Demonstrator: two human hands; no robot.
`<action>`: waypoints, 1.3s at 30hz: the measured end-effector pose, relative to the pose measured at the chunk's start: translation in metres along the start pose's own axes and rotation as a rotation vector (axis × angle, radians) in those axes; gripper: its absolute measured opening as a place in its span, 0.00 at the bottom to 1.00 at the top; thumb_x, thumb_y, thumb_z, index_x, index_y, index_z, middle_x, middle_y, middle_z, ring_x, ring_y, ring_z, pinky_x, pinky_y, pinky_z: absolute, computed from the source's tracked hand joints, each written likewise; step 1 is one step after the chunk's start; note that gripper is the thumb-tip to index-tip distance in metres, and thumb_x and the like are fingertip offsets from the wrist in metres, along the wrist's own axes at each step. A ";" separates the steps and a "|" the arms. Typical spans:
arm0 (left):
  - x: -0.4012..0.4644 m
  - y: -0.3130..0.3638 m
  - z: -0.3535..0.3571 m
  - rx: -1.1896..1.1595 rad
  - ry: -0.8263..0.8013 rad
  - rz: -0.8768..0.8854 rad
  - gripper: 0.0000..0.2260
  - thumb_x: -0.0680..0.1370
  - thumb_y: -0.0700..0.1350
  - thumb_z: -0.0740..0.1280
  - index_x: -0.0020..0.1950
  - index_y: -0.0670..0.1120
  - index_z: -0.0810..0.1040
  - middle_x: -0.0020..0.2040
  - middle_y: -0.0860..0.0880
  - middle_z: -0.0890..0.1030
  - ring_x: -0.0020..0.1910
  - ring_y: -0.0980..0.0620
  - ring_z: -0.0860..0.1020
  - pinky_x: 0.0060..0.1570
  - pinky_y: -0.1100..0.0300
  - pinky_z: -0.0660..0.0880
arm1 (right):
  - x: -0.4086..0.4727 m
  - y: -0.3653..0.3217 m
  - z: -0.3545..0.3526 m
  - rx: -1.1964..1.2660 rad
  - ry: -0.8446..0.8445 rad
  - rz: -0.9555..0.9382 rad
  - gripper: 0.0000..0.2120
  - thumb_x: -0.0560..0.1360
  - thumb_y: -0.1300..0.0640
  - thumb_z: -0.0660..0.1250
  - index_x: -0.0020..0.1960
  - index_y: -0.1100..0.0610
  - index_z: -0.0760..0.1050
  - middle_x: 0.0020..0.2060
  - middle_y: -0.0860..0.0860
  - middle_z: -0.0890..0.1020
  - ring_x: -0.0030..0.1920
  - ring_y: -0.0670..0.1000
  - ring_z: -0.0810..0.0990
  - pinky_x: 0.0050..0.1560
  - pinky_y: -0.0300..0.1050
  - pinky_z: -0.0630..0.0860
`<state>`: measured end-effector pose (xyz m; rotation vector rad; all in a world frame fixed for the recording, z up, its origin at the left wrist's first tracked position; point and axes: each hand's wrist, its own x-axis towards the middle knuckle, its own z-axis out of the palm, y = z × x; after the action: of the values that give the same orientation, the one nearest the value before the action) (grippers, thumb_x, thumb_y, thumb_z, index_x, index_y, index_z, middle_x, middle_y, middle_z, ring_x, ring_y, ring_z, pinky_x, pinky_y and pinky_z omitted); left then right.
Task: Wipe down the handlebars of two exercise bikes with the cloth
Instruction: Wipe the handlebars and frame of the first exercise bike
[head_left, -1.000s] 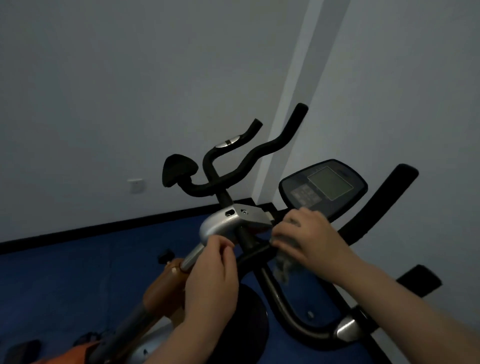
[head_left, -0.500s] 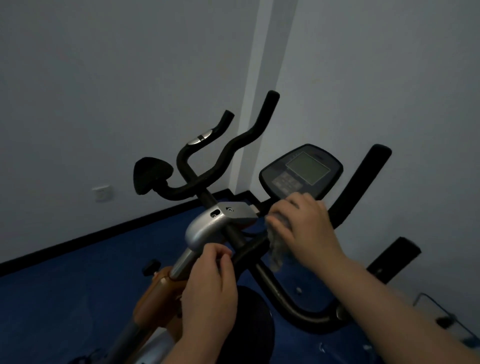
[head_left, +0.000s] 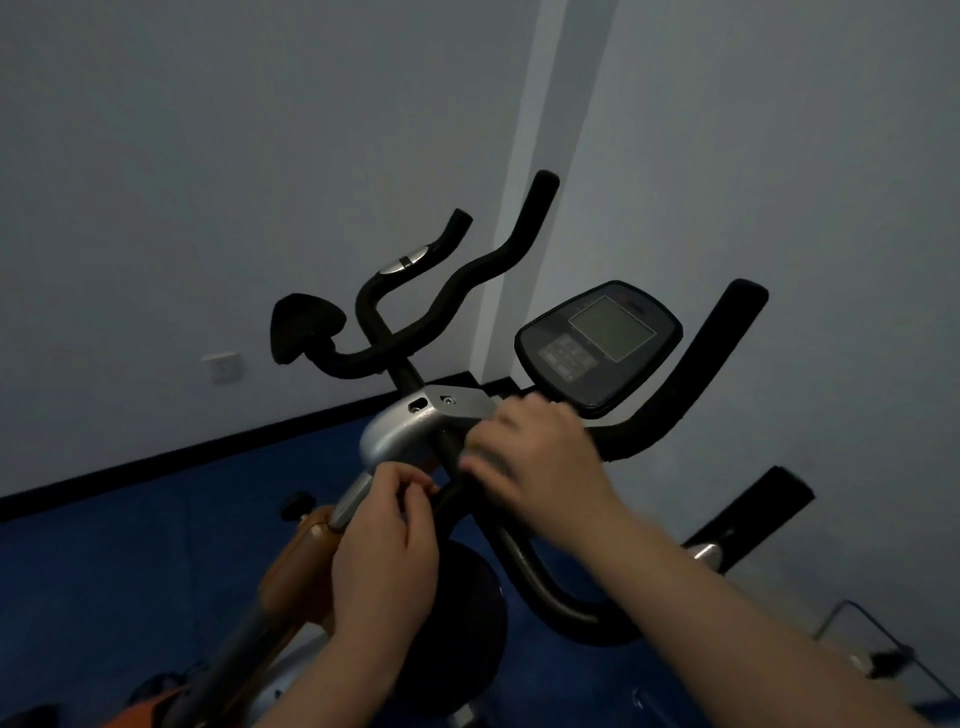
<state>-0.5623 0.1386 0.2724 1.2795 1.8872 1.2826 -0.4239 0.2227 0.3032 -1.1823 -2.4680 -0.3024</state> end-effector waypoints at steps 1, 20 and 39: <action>0.000 0.001 0.000 -0.002 0.010 0.007 0.08 0.80 0.46 0.57 0.43 0.57 0.69 0.35 0.53 0.80 0.29 0.55 0.77 0.30 0.52 0.74 | -0.002 -0.002 0.004 -0.025 -0.018 -0.061 0.11 0.74 0.45 0.60 0.46 0.50 0.76 0.40 0.49 0.75 0.42 0.52 0.73 0.41 0.47 0.68; 0.001 -0.002 0.001 -0.043 0.014 0.027 0.09 0.80 0.44 0.59 0.42 0.56 0.71 0.34 0.52 0.80 0.27 0.59 0.75 0.28 0.61 0.68 | 0.002 0.053 -0.012 -0.055 0.112 0.186 0.09 0.75 0.46 0.65 0.47 0.51 0.77 0.43 0.50 0.76 0.46 0.54 0.74 0.44 0.47 0.64; 0.041 -0.016 -0.008 -0.138 -0.436 0.232 0.07 0.77 0.43 0.63 0.45 0.57 0.75 0.46 0.53 0.75 0.45 0.56 0.74 0.42 0.59 0.70 | -0.028 -0.002 0.004 -0.235 0.293 0.766 0.20 0.69 0.37 0.69 0.56 0.47 0.77 0.57 0.51 0.73 0.60 0.52 0.66 0.57 0.49 0.60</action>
<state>-0.5925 0.1705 0.2652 1.5868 1.3573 1.1068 -0.4098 0.2031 0.2876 -1.9105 -1.6105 -0.4971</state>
